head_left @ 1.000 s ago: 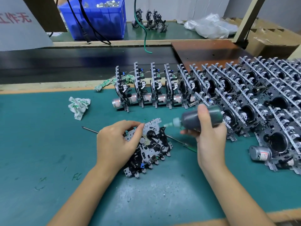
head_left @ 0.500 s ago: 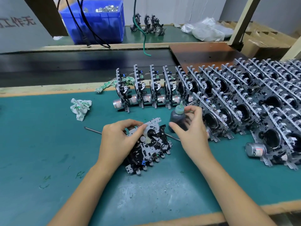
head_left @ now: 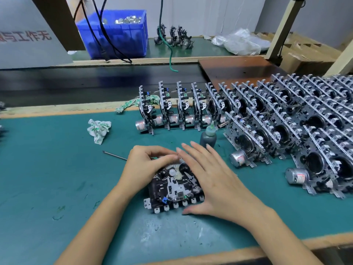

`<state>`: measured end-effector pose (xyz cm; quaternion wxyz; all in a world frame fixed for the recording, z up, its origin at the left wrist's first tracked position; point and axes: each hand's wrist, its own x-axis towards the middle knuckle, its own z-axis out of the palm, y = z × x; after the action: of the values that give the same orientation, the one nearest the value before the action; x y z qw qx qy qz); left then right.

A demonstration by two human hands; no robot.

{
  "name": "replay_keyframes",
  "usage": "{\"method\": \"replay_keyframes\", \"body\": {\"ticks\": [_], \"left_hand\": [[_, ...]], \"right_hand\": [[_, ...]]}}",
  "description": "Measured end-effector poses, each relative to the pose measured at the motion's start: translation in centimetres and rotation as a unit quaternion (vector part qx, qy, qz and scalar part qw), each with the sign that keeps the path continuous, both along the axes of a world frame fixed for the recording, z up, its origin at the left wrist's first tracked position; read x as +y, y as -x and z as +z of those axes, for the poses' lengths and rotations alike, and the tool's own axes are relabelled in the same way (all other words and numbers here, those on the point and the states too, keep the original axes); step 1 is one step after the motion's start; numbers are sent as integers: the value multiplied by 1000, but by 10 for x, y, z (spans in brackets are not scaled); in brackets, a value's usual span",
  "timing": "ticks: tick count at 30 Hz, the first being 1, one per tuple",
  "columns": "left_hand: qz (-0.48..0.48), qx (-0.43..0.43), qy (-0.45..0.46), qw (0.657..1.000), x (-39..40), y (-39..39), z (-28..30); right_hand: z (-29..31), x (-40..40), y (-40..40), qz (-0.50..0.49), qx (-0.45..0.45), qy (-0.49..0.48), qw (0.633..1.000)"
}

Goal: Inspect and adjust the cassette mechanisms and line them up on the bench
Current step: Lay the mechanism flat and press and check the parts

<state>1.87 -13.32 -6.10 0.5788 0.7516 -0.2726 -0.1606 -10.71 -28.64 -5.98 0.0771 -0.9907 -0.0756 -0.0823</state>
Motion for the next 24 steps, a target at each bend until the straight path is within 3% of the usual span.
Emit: {"method": "replay_keyframes", "body": {"ticks": [7, 11, 15, 18, 24], "left_hand": [[-12, 64, 33, 997, -1, 0, 2], [27, 112, 2, 993, 0, -6, 0], [47, 187, -17, 981, 0, -7, 0], [-6, 243, -33, 970, 4, -8, 1], [-161, 200, -104, 961, 9, -2, 4]], "right_hand": [[7, -1, 1, 5, 27, 8, 1000], [4, -4, 9, -31, -31, -84, 996], [0, 0, 19, -102, -95, -212, 967], [0, 7, 22, -125, -117, -265, 949], [12, 14, 27, -156, -176, -414, 879]]}}
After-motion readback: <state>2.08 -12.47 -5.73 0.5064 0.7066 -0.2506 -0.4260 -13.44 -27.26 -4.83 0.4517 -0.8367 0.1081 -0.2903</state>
